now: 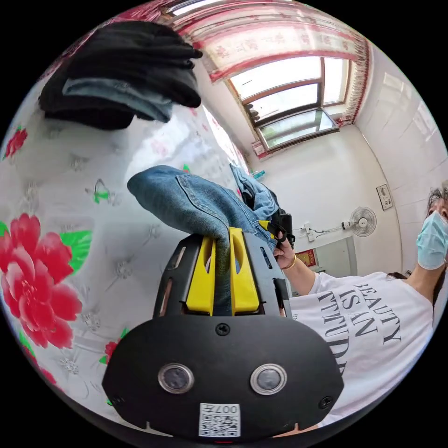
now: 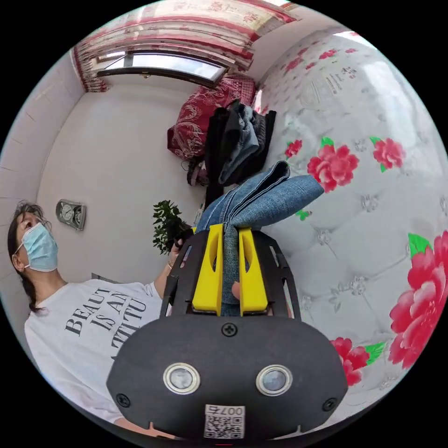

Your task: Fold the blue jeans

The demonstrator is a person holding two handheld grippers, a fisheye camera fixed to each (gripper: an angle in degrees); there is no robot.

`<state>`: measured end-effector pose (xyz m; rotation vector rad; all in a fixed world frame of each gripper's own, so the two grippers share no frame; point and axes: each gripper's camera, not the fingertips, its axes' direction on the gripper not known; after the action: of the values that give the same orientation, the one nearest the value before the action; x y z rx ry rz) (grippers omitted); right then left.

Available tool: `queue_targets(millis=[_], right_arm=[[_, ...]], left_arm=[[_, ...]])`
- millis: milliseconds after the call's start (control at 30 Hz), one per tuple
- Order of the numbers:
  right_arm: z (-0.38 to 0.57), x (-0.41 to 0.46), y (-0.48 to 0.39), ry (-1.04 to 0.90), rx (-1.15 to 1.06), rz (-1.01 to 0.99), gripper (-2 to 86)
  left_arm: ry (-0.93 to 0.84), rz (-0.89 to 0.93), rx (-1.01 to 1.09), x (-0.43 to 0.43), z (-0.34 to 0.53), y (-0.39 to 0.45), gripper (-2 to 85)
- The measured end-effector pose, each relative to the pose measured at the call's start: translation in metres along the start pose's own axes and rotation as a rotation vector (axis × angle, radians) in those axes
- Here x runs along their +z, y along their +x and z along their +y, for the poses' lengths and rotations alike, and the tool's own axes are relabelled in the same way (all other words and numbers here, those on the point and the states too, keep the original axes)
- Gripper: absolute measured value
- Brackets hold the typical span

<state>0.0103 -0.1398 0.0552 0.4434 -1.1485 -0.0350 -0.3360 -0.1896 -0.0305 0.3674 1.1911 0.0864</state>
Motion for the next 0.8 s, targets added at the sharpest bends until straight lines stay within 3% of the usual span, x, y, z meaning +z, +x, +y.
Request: queue_targets(millis=[67, 167, 267, 333, 400, 500, 633, 800], right_arm=[[-0.052, 0.008, -0.038, 0.028, -0.119, -0.036, 4.7], [-0.140, 0.044, -0.097, 0.067, -0.290, 0.023, 5.3], [-0.211, 0.096, -0.101, 0.164, -0.236, 0.088, 6.0], [-0.245, 0.139, -0.084, 0.158, -0.208, 0.157, 6.6], [-0.277, 0.207, -0.040, 0.043, -0.103, 0.363, 7.0], [-0.293, 0.245, -0.021, 0.047, -0.175, 0.423, 7.6], [-0.307, 0.257, -0.039, 0.059, -0.288, 0.530, 8.3], [-0.270, 0.193, -0.050, 0.164, -0.299, 0.335, 9.5]], left_arm=[[0.071, -0.024, 0.083, -0.028, -0.046, 0.018, 4.9], [0.158, -0.220, 0.210, -0.067, -0.124, 0.042, 5.1], [0.196, -0.462, 0.159, -0.075, -0.188, 0.024, 5.7], [0.185, -0.679, 0.100, -0.057, -0.215, -0.004, 6.5], [0.064, -0.933, 0.008, -0.009, -0.238, -0.066, 6.8], [-0.003, -1.111, 0.129, 0.040, -0.244, -0.104, 6.3], [0.081, -1.077, 0.070, 0.046, -0.259, -0.111, 5.8], [0.180, -0.961, 0.121, 0.030, -0.234, -0.097, 7.6]])
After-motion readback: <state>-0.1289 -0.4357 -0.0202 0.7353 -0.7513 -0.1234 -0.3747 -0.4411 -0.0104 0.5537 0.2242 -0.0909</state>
